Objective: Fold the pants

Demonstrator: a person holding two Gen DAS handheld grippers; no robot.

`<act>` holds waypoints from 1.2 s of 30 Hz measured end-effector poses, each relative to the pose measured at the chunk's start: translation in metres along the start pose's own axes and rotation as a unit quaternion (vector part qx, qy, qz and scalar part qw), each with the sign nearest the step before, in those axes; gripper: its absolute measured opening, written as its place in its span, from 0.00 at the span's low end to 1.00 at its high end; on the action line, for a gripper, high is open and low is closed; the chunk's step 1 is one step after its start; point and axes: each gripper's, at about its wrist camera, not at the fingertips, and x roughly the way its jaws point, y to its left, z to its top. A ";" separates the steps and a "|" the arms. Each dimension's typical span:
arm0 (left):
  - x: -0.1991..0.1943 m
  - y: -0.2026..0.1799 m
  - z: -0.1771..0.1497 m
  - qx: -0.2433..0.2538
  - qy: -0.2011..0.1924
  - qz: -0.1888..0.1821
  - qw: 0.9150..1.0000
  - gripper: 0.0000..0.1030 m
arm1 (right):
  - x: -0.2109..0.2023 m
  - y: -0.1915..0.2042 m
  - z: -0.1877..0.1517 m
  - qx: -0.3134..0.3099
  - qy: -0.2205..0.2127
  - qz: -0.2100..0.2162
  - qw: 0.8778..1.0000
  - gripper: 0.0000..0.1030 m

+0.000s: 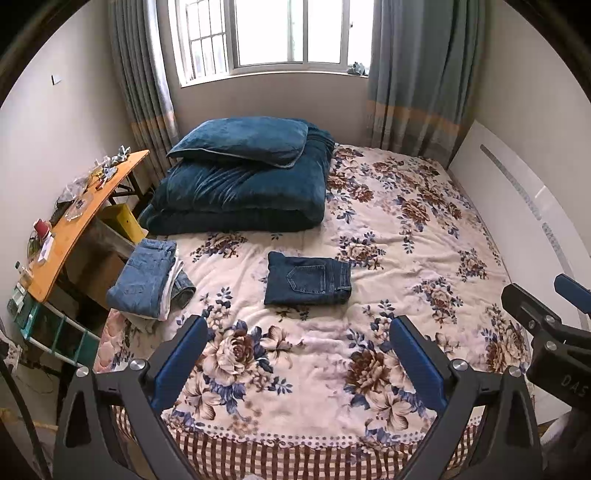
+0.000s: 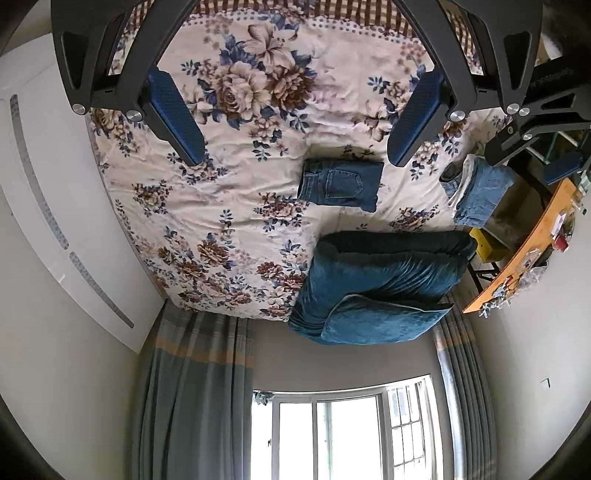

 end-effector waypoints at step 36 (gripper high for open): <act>0.150 0.003 0.009 -0.004 0.071 0.055 0.996 1.00 | 0.203 0.003 -0.008 0.002 0.105 -0.034 0.994 1.00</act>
